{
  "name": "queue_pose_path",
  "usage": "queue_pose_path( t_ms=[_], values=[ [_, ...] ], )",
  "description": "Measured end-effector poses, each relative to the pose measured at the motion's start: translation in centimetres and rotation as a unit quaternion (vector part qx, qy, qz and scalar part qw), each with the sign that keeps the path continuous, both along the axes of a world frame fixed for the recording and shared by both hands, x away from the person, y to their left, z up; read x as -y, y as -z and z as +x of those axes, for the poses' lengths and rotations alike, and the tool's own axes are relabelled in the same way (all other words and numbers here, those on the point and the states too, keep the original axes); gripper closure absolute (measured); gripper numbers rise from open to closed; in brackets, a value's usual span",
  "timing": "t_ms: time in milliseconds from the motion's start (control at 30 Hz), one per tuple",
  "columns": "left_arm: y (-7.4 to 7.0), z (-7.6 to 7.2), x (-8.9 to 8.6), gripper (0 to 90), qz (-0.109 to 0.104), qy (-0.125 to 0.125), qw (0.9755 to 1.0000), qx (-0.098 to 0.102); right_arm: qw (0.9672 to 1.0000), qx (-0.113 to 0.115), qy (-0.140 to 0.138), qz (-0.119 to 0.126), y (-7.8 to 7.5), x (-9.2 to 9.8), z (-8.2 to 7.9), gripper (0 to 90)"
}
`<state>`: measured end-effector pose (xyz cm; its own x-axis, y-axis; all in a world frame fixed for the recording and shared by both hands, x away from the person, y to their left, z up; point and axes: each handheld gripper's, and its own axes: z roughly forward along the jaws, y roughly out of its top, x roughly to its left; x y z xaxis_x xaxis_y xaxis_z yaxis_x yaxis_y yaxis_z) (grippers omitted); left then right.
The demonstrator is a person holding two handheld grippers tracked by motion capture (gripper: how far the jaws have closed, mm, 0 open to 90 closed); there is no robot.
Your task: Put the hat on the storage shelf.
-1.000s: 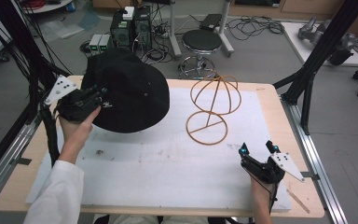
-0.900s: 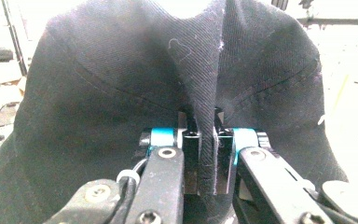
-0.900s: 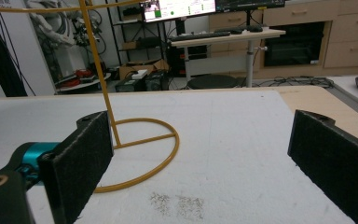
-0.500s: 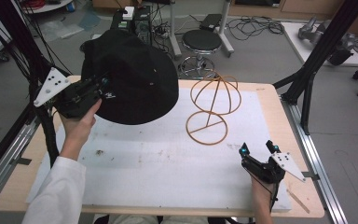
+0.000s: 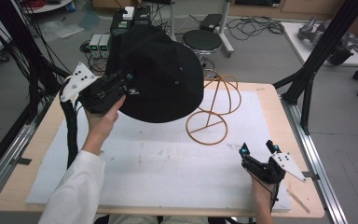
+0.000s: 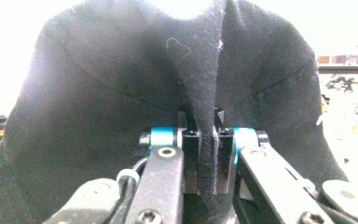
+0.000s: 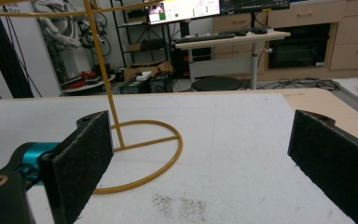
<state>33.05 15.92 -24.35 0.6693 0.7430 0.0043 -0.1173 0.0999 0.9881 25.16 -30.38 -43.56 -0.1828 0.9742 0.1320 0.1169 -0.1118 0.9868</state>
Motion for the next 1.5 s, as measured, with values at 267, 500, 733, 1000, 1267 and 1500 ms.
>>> queue_pose_path(
  t_ms=[267, 500, 733, 1000, 1267, 1500],
  values=[
    [-0.3, 0.8, 2.9, 86.1, -0.006, 0.026, 0.9996, -0.003, 1.0000, 0.001, -0.002, -0.003, 0.0, 0.0, 0.0, 5.8],
    [-0.9, 1.7, 5.3, 86.1, -0.006, 0.040, 0.9992, -0.003, 1.0000, 0.004, -0.002, -0.007, -0.1, -0.1, -0.1, 5.8],
    [-1.4, 2.8, 7.6, 86.1, -0.010, 0.049, 0.9987, -0.009, 0.9999, 0.003, -0.008, -0.009, -0.1, -0.2, 0.0, 5.8],
    [-1.4, 4.9, 10.5, 86.1, -0.005, 0.048, 0.9983, -0.033, 0.9999, 0.003, -0.013, -0.010, -0.1, -0.5, 0.1, 5.8],
    [-0.7, 7.2, 13.9, 86.1, -0.002, 0.065, 0.9960, -0.061, 0.9997, 0.010, -0.014, -0.019, -0.3, -0.8, 0.2, 5.8],
    [-0.2, 7.7, 16.5, 86.0, 0.005, 0.081, 0.9936, -0.079, 0.9996, 0.010, -0.017, -0.022, -0.3, -0.9, 0.2, 5.8]
  ],
)
